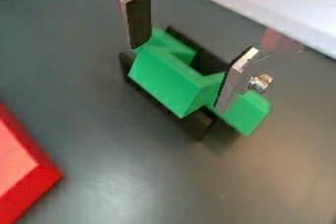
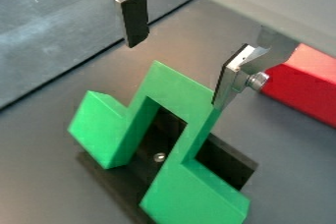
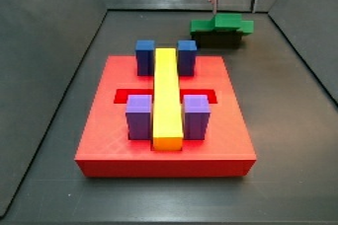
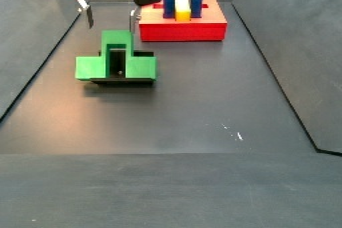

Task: Pick up the green object. Move up. Place the green object on the fixture. Regrasp the green object. Move to above the board. Insert the green object.
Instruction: Regrasp the green object.

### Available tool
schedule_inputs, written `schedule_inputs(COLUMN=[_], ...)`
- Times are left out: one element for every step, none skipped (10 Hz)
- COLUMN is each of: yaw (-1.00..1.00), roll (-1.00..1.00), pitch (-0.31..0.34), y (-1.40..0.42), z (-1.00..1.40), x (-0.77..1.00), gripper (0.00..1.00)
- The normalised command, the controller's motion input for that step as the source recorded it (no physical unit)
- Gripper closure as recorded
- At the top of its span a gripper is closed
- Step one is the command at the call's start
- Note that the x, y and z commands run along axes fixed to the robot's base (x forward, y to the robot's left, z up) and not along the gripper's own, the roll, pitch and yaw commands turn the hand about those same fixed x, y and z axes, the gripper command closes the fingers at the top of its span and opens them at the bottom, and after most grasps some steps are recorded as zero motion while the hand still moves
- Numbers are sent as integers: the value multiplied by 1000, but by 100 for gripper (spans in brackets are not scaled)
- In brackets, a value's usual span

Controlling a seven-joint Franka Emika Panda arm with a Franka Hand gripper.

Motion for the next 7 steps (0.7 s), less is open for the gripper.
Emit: schedule_inputs(yaw=[0,0,0,0,0,6,23], roll=[1000,1000,1000,1000,1000,1000,1000], pitch=[-40,-20,-9,-14,-20,-23,-17], y=[-26,-57,-74,-111,-160,-149,-149], z=[0,0,0,0,0,0,-31], x=[-17,-94,-109,-14,0,0,0], gripper=[0,0,0,0,0,0,0])
